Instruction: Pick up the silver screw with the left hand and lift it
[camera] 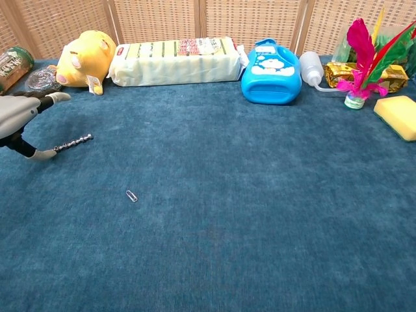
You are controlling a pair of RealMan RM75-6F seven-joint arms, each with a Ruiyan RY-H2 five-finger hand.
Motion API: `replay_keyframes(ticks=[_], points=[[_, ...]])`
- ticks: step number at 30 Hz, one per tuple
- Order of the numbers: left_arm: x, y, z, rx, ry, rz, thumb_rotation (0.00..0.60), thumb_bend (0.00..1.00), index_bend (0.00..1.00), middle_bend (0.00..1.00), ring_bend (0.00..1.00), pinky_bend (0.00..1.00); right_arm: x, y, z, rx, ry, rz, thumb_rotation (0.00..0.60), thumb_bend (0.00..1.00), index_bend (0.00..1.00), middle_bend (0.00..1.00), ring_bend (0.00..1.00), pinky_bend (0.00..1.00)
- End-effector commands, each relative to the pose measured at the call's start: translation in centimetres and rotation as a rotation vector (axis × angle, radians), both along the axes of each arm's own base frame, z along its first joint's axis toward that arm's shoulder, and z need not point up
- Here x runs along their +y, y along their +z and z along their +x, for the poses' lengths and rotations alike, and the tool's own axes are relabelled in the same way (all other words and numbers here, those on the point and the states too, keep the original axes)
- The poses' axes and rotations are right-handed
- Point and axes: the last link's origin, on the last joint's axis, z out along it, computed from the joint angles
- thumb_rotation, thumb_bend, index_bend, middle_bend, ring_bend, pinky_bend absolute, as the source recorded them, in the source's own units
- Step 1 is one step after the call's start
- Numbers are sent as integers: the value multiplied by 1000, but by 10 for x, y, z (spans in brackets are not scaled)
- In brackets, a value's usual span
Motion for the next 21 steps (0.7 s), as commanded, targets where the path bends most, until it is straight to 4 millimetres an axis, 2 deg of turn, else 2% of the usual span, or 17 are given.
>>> replay_keyframes(ticks=[1,13,19,21], points=[[6,-1,2,5,-9,3,600,451,0,0,0,0,0,0,0,2,-1,-3,600,139,0,0,0,0],[36,17,-3,86,-23,60,600,451,0,0,0,0,-1,1,-1,-2,-6,-5,600,139,0,0,0,0],[29,25,-3,21,-24,56,600,451,0,0,0,0,-1,2,-1,-3,-6,-9,600,139,0,0,0,0],[25,28,-4,-10,-5,46,600,451,29,0,0,0,-1,1,-1,-1,-6,-6,600,139,0,0,0,0]])
